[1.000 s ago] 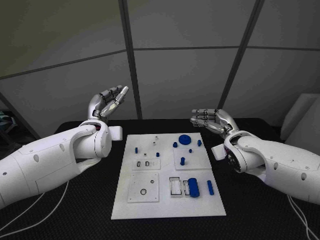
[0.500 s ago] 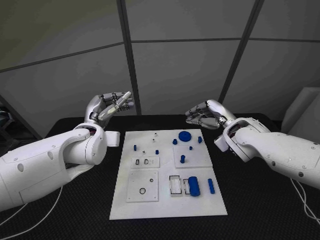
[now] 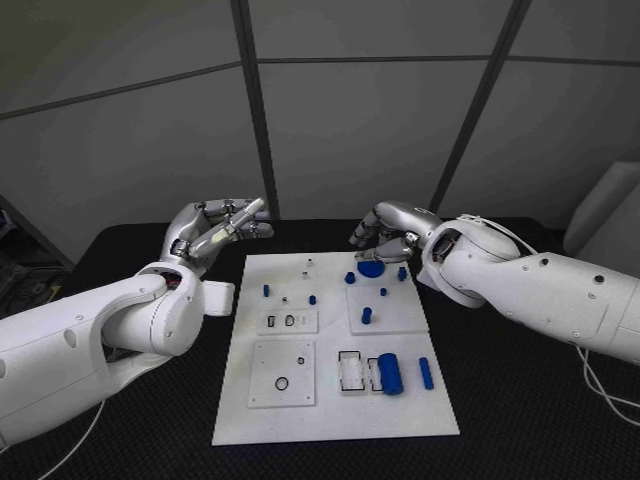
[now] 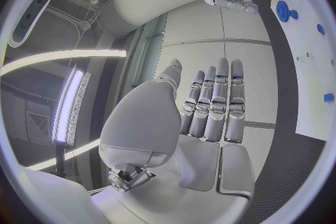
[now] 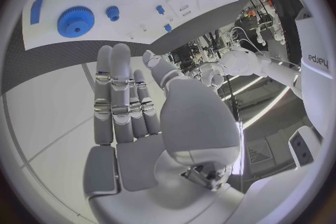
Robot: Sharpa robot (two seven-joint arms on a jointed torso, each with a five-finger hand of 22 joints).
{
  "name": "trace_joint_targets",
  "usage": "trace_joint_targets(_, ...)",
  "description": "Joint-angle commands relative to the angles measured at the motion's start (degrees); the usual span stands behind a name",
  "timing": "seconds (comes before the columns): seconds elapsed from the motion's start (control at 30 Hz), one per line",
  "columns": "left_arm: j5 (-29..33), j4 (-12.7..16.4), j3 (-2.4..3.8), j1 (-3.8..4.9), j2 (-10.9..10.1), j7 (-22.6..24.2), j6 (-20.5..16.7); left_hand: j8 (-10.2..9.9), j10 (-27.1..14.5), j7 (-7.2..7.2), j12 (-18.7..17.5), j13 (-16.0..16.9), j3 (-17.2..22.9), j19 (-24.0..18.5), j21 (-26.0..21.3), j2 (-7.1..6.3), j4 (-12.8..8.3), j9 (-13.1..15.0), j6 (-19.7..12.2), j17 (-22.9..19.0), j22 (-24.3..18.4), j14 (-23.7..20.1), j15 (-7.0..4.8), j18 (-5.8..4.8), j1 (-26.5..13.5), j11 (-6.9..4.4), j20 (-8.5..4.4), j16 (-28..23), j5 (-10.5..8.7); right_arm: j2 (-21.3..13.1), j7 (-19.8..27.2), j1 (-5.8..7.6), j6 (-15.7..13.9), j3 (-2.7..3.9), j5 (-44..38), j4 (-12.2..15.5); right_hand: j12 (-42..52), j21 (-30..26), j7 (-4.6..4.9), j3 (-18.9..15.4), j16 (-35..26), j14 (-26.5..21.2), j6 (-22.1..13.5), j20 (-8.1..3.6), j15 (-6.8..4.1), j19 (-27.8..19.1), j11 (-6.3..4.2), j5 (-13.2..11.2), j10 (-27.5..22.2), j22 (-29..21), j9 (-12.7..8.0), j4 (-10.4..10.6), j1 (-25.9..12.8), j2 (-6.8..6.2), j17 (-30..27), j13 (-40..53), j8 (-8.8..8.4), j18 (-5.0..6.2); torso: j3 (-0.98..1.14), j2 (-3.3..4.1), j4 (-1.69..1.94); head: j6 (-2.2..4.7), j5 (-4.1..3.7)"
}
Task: Assemble the parts on the task board
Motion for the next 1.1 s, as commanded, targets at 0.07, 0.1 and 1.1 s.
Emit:
trace_joint_targets(0.07, -0.67, 1.29, 0.01, -0.20, -0.19, -0.67, 1.36, -0.43, -0.04, 0.35, -0.49, -0.06, -0.13, -0.43, -0.46, -0.01, -0.36, -0.06, 0.35, 0.00, -0.20, -0.56, 0.31, -0.60, -0.63, 0.37, 0.30, -0.62, -0.32, 0.84, -6.08, 0.26, 5.83, 0.03, -11.83, -0.30, 0.13, 5.13, -0.22, 0.12, 17.73, 2.75, 0.00, -0.11, 0.00, 0.50, 0.25, 1.10, -2.05, 3.32, -0.05, 0.96, 0.56, -0.73, 17.64, 0.18, -0.18, 0.53, -0.45, 1.88, 0.90, -0.15, -0.88)
trace_joint_targets(0.1, -0.67, 1.53, 0.01, -0.24, -0.26, -0.67, 1.39, -0.43, -0.04, 0.35, -0.49, -0.06, -0.13, -0.43, -0.46, -0.01, -0.36, -0.06, 0.35, 0.00, -0.20, -0.56, 0.31, -0.60, -0.63, 0.37, 0.30, -0.62, -0.32, 0.98, -6.51, 0.29, 6.38, 0.03, -12.55, -0.34, 0.21, 6.44, -0.36, 0.17, 21.09, 2.74, -0.22, -0.05, 0.11, 0.20, 0.29, 1.16, -2.32, 4.22, -0.04, 1.13, 0.83, -0.90, 21.38, 0.22, -0.15, 0.57, -0.52, 2.12, 1.04, -0.08, -0.99)
trace_joint_targets(1.1, -0.67, 3.19, 0.02, -0.38, -1.10, -1.07, 2.24, -0.76, -0.21, 0.48, -0.90, -0.07, -0.20, -0.65, -0.65, 0.20, -0.46, -0.07, 0.34, 0.03, -0.36, -0.69, 0.44, -0.59, -0.88, 0.51, 0.43, -1.07, -0.33, 3.02, -8.36, 0.50, 11.45, 0.02, -16.10, -1.75, 1.28, 23.94, -0.67, 1.13, 39.55, 3.41, -1.32, 0.65, 0.28, 2.08, 0.37, 1.13, -2.47, 23.00, -0.01, 3.68, 1.93, -0.64, 42.89, 0.46, -0.12, -1.30, -0.58, 3.67, 1.37, 0.14, -0.97)
